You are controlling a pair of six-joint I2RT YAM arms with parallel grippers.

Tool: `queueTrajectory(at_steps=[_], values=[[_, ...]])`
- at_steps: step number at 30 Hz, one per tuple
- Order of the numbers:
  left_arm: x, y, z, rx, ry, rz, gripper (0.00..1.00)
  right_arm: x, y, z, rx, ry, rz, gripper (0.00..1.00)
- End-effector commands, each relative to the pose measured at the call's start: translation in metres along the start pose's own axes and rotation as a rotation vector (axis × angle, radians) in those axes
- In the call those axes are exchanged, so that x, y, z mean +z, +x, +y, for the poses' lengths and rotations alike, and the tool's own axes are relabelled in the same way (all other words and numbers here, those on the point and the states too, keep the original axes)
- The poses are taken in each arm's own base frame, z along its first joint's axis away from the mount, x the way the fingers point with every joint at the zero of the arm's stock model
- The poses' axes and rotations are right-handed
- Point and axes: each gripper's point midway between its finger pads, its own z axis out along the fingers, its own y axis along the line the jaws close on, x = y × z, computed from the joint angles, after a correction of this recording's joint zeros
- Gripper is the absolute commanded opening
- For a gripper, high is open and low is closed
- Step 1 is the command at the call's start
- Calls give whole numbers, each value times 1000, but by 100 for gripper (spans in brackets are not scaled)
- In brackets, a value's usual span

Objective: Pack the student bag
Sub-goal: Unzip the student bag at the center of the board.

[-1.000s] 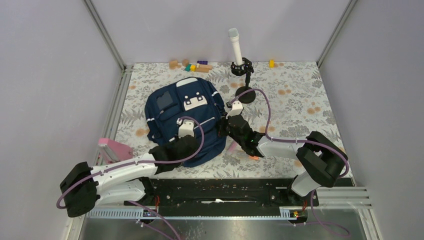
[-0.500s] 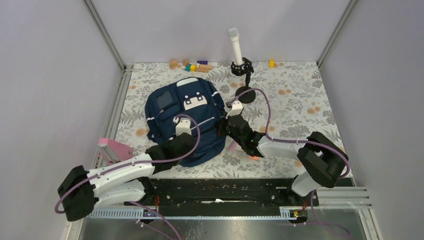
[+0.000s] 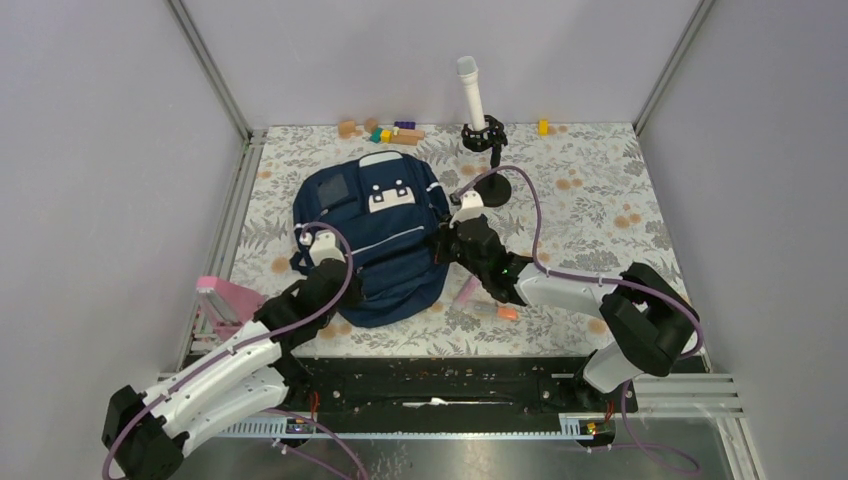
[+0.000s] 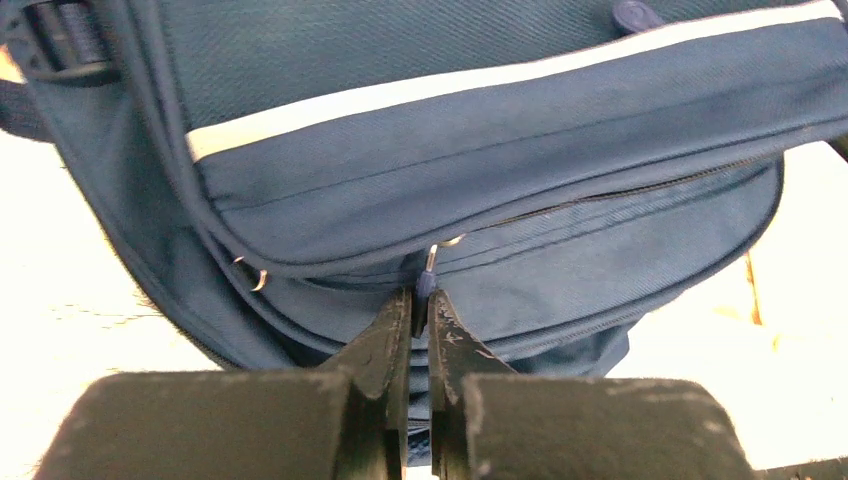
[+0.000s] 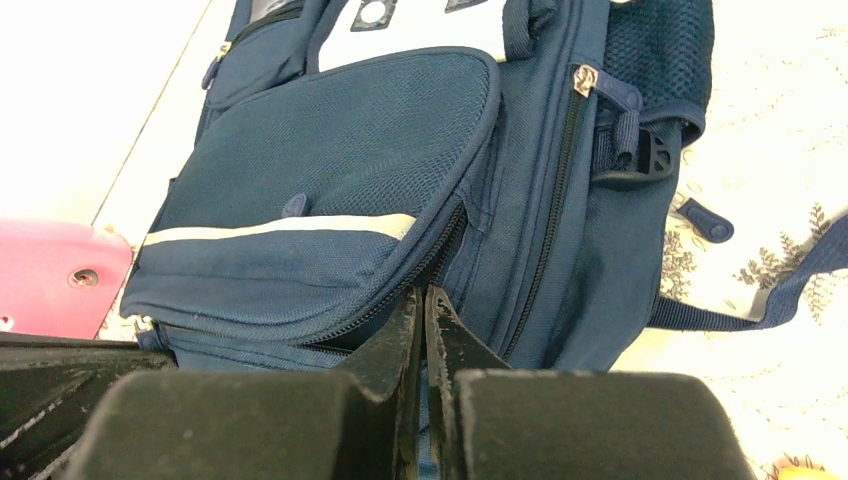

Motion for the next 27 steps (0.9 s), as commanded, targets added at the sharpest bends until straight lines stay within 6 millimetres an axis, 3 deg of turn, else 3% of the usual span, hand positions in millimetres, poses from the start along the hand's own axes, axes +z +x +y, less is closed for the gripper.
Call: queueTrajectory(at_steps=[1,12,19,22,25,27], values=[[-5,-27,62,8,-266,-73,0,8,-46,-54,-44,198,-108,0],[0,-48,92,-78,-351,-98,0,24,-46,-63,-53,219,-70,0],[10,-62,99,-122,-333,-106,0,26,-47,-67,-46,227,-73,0],[11,-65,68,-95,-161,-91,0,22,-54,-42,-60,75,-112,0],[7,-69,32,-77,29,-69,0,9,-55,11,-195,-244,-113,20],[3,-70,25,-65,62,-47,0,-2,-52,27,-260,-348,-97,34]])
